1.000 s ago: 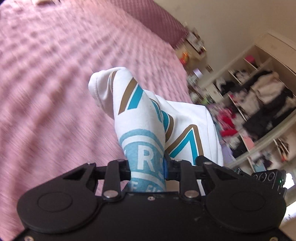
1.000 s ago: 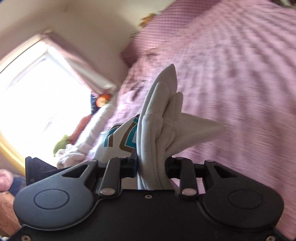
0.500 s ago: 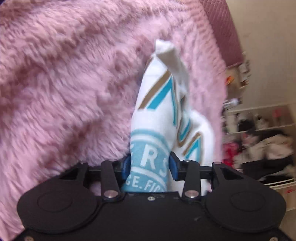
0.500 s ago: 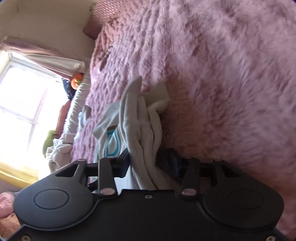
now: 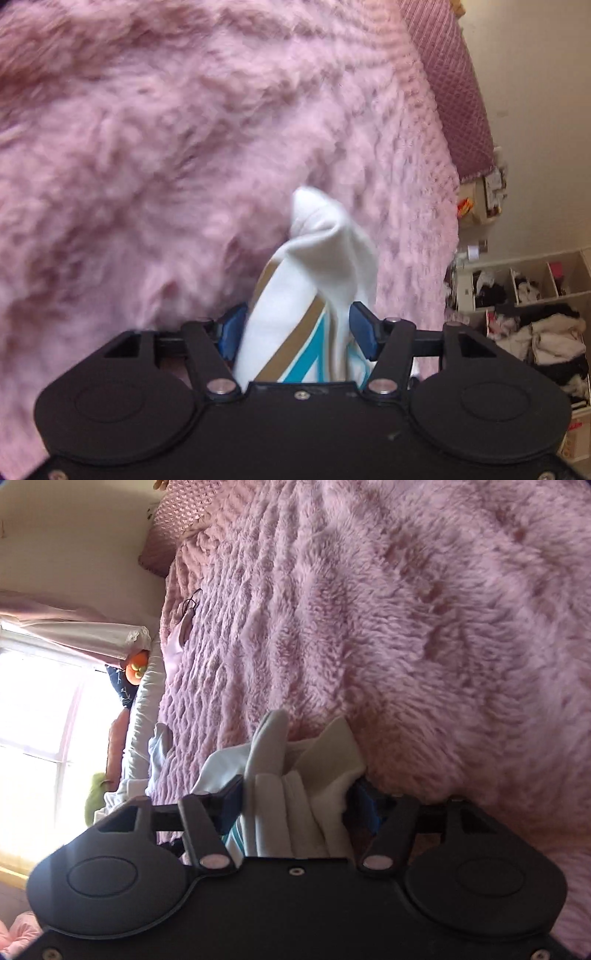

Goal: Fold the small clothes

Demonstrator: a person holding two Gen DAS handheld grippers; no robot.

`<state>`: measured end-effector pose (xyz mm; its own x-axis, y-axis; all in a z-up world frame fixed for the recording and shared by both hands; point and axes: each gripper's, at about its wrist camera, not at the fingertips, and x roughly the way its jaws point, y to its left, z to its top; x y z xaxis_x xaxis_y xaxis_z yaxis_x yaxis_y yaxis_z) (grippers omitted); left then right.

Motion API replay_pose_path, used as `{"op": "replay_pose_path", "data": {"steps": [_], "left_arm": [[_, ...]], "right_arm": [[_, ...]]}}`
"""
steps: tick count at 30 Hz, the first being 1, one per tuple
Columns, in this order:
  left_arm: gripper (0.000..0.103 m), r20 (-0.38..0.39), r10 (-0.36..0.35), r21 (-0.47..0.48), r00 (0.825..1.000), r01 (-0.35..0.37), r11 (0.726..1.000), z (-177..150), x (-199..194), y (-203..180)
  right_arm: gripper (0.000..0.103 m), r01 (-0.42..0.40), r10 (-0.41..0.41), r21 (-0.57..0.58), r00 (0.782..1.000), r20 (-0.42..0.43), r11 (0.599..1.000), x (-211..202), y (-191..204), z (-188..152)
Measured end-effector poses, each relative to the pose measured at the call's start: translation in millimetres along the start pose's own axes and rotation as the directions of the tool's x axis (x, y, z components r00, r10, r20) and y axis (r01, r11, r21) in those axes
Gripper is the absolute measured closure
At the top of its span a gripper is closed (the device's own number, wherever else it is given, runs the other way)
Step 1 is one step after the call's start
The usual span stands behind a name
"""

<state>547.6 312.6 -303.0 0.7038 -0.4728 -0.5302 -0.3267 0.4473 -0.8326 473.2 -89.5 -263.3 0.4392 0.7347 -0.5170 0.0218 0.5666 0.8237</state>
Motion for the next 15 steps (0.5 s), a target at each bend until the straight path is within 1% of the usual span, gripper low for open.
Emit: {"op": "replay_pose_path", "data": {"steps": [1,2,3,4,6,7,8,9,10,11,13,14,15], "left_arm": [[0.068,0.035,0.006,0.026,0.999,-0.007,1.000,-2,1,-7],[0.077,0.071,0.012,0.074,0.997,-0.017,0.997,-2,1,-14],[0.087,0.106,0.007,0.138,0.994,-0.022,0.990,-3,1,-23],[0.093,0.144,-0.003,0.215,0.990,-0.029,0.976,-5,2,-34],[0.095,0.223,-0.010,0.342,0.975,-0.069,0.937,-12,2,-50],[0.095,0.243,0.022,0.357,0.970,-0.111,0.928,-11,6,-53],[0.094,0.247,0.088,0.343,0.965,-0.172,0.924,-10,14,-50],[0.091,0.244,0.161,0.334,0.956,-0.239,0.912,-9,22,-47],[0.086,0.242,0.218,0.343,0.945,-0.294,0.892,-9,28,-46],[0.086,0.247,0.228,0.357,0.942,-0.307,0.882,-12,28,-48],[0.083,0.287,0.225,0.372,0.931,-0.325,0.869,-18,21,-60],[0.083,0.291,0.214,0.379,0.932,-0.318,0.869,-21,13,-66],[0.083,0.281,0.183,0.399,0.942,-0.288,0.871,-24,5,-72]], "right_arm": [[0.058,0.021,-0.021,-0.041,1.000,0.017,0.999,2,8,0],[0.060,0.043,-0.041,-0.087,0.999,0.029,0.995,4,16,1],[0.067,0.057,-0.052,-0.134,0.998,0.039,0.989,4,24,2],[0.075,0.067,-0.058,-0.181,0.997,0.060,0.981,3,31,0],[0.080,0.073,-0.042,-0.278,0.993,0.115,0.958,-4,41,0],[0.081,0.096,-0.057,-0.307,0.989,0.133,0.947,-3,43,-1],[0.081,0.145,-0.105,-0.307,0.984,0.143,0.941,1,39,2],[0.081,0.204,-0.168,-0.300,0.975,0.143,0.932,5,33,2],[0.081,0.243,-0.211,-0.299,0.968,0.136,0.923,10,29,2],[0.081,0.249,-0.216,-0.302,0.967,0.139,0.920,10,27,0],[0.081,0.239,-0.197,-0.315,0.967,0.159,0.918,2,32,-1],[0.079,0.242,-0.196,-0.335,0.966,0.168,0.910,-3,37,-2],[0.077,0.242,-0.189,-0.372,0.966,0.175,0.896,-10,44,-5]]}}
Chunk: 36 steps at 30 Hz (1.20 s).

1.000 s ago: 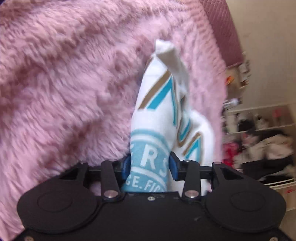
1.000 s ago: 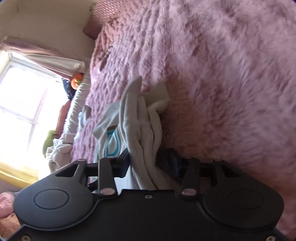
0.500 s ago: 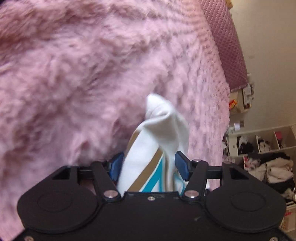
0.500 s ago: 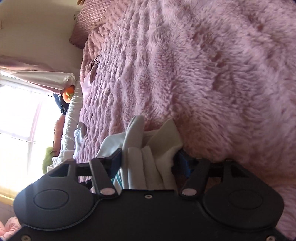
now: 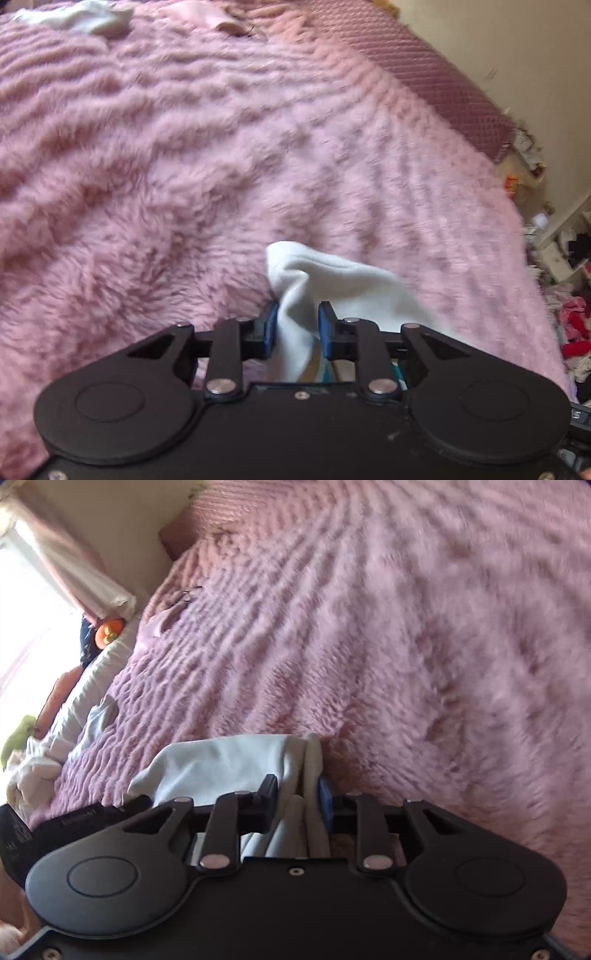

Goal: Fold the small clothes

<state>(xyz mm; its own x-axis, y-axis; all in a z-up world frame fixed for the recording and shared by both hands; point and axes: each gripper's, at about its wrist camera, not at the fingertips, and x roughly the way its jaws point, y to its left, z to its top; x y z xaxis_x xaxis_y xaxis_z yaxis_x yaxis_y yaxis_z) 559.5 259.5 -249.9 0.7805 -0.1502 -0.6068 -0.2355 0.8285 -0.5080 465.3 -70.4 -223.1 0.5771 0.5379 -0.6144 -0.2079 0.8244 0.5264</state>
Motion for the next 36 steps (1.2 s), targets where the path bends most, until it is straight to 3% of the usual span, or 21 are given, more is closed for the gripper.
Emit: {"op": "replay_pose_path", "data": {"steps": [3,5,7,10,13,16,19,23,24,25,26,27,28,30,32,36], "left_arm": [[0.072,0.029,-0.061,0.059,0.998,0.059,0.996,-10,-53,-3],[0.071,0.021,-0.108,0.120,0.994,0.105,0.987,-25,-95,-12],[0.060,0.005,-0.116,0.184,0.993,0.113,0.977,-51,-133,-23],[0.058,-0.046,-0.117,0.255,0.992,0.125,0.959,-100,-174,-39],[0.058,-0.120,-0.114,0.276,0.986,0.144,0.950,-147,-187,-42],[0.058,-0.166,-0.064,0.272,0.984,0.108,0.956,-183,-178,-36],[0.056,-0.167,-0.011,0.322,0.986,0.065,0.945,-202,-154,-26],[0.056,-0.180,-0.001,0.272,0.984,0.050,0.961,-204,-143,-21],[0.051,-0.181,-0.005,0.237,0.983,0.048,0.970,-201,-148,-23],[0.040,-0.178,-0.001,0.208,0.984,0.038,0.977,-197,-154,-26],[0.037,-0.168,0.015,0.198,0.986,0.019,0.980,-195,-166,-32],[0.032,-0.149,0.030,0.210,0.988,0.002,0.978,-195,-181,-39],[0.027,-0.125,0.051,0.234,0.991,-0.020,0.972,-197,-196,-47],[0.016,-0.083,0.116,0.283,0.990,-0.089,0.955,-202,-228,-65],[0.009,-0.057,0.196,0.321,0.979,-0.168,0.932,-211,-256,-80],[0.000,-0.007,0.251,0.334,0.968,-0.234,0.913,-233,-309,-96]], "right_arm": [[0.077,-0.080,0.081,-0.096,0.997,0.012,0.992,-39,16,-5],[0.077,-0.127,0.129,-0.143,0.992,0.006,0.981,-69,28,-16],[0.077,-0.126,0.126,-0.221,0.992,-0.012,0.967,-97,43,-36],[0.077,-0.131,0.127,-0.324,0.991,-0.035,0.937,-132,55,-77],[0.077,-0.096,0.084,-0.334,0.995,-0.049,0.938,-143,52,-110],[0.077,-0.028,0.000,-0.316,0.996,-0.089,0.948,-139,36,-134],[0.079,0.071,-0.101,-0.292,0.991,-0.091,0.954,-132,19,-148],[0.080,0.100,-0.127,-0.246,0.987,-0.097,0.964,-132,10,-155],[0.078,0.114,-0.140,-0.235,0.985,-0.096,0.965,-136,13,-156],[0.070,0.122,-0.148,-0.229,0.984,-0.098,0.966,-141,18,-156],[0.061,0.125,-0.151,-0.231,0.984,-0.097,0.965,-149,23,-157],[0.040,0.139,-0.162,-0.237,0.983,-0.084,0.962,-157,30,-159],[0.027,0.165,-0.185,-0.250,0.981,-0.058,0.954,-165,38,-161],[0.025,0.210,-0.218,-0.296,0.976,0.008,0.932,-187,53,-167],[0.022,0.238,-0.247,-0.327,0.969,0.014,0.914,-203,65,-172],[0.014,0.270,-0.278,-0.331,0.960,0.024,0.904,-236,79,-181]]}}
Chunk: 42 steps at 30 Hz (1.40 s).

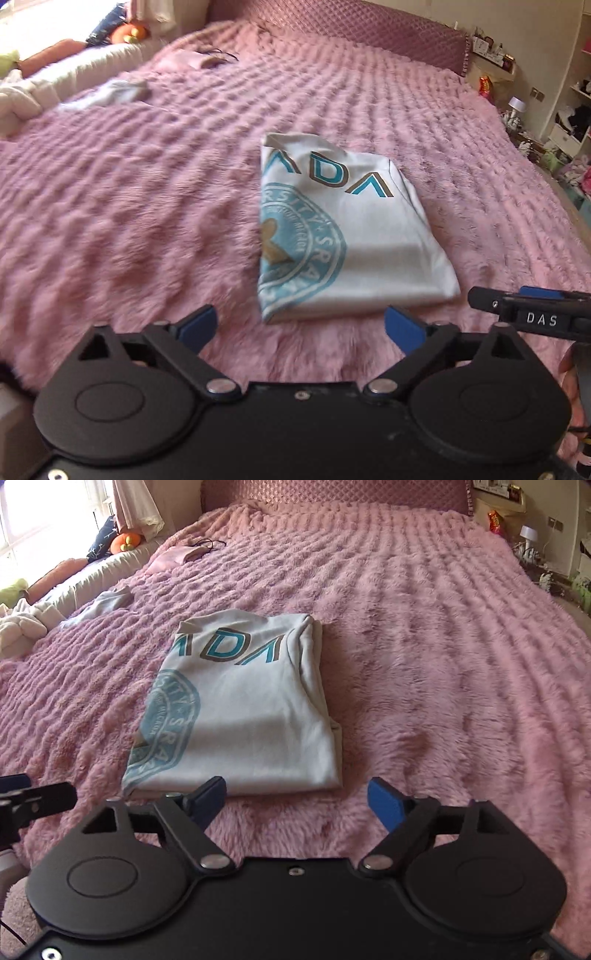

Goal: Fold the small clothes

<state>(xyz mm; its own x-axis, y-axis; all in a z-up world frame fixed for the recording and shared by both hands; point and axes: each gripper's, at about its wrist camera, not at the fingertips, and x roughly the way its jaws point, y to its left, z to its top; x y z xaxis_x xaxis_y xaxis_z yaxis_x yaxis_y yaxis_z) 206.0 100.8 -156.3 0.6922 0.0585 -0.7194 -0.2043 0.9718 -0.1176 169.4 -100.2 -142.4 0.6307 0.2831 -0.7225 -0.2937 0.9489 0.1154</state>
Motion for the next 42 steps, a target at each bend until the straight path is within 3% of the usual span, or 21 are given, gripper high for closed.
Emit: {"op": "replay_pose_path", "data": {"steps": [9,17,21,42], "left_arm": [[0.000,0.030,0.125,-0.065,0.992,-0.123,0.990,-30,-76,9],[0.000,0.004,0.079,-0.072,0.997,-0.079,0.994,-34,-107,16],[0.000,-0.008,0.054,-0.065,0.998,-0.055,0.996,-37,-112,10],[0.000,-0.025,0.061,-0.033,0.998,-0.062,0.998,-34,-104,6]], "right_arm": [[0.012,0.006,-0.005,-0.096,1.000,0.016,0.995,-78,25,-24],[0.012,0.000,0.001,-0.072,1.000,0.004,0.997,-101,30,-31],[0.012,0.006,-0.006,-0.057,1.000,-0.001,0.998,-101,28,-30],[0.012,0.011,-0.012,-0.037,1.000,-0.024,0.999,-96,24,-30]]}}
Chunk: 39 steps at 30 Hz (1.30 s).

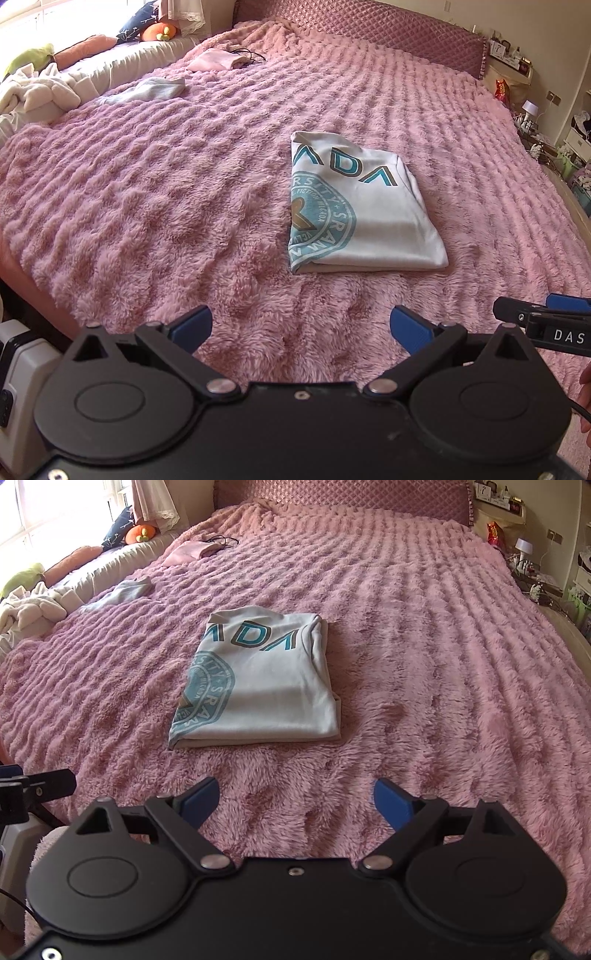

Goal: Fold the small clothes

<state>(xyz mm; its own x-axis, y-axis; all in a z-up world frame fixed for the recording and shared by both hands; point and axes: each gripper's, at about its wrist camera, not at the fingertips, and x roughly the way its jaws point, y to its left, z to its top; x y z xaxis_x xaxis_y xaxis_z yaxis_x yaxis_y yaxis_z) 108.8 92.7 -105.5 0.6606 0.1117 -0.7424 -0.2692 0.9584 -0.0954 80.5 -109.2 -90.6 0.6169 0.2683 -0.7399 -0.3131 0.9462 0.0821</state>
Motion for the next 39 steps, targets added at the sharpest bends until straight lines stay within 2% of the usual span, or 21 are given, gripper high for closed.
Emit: {"op": "replay_pose_path", "data": {"steps": [27,30,39], "left_arm": [[0.000,-0.007,0.004,0.035,1.000,-0.004,0.999,0,0,-6],[0.000,-0.026,0.014,0.037,1.000,-0.013,0.999,0,2,-7],[0.000,-0.008,0.053,0.083,0.999,-0.053,0.995,-2,-1,-12]], "right_arm": [[0.012,0.001,-0.001,0.007,1.000,-0.010,1.000,2,-2,-2],[0.012,0.003,-0.003,0.006,1.000,-0.011,1.000,2,-2,-2],[0.012,0.007,-0.007,0.007,1.000,-0.010,1.000,2,-3,-3]]}}
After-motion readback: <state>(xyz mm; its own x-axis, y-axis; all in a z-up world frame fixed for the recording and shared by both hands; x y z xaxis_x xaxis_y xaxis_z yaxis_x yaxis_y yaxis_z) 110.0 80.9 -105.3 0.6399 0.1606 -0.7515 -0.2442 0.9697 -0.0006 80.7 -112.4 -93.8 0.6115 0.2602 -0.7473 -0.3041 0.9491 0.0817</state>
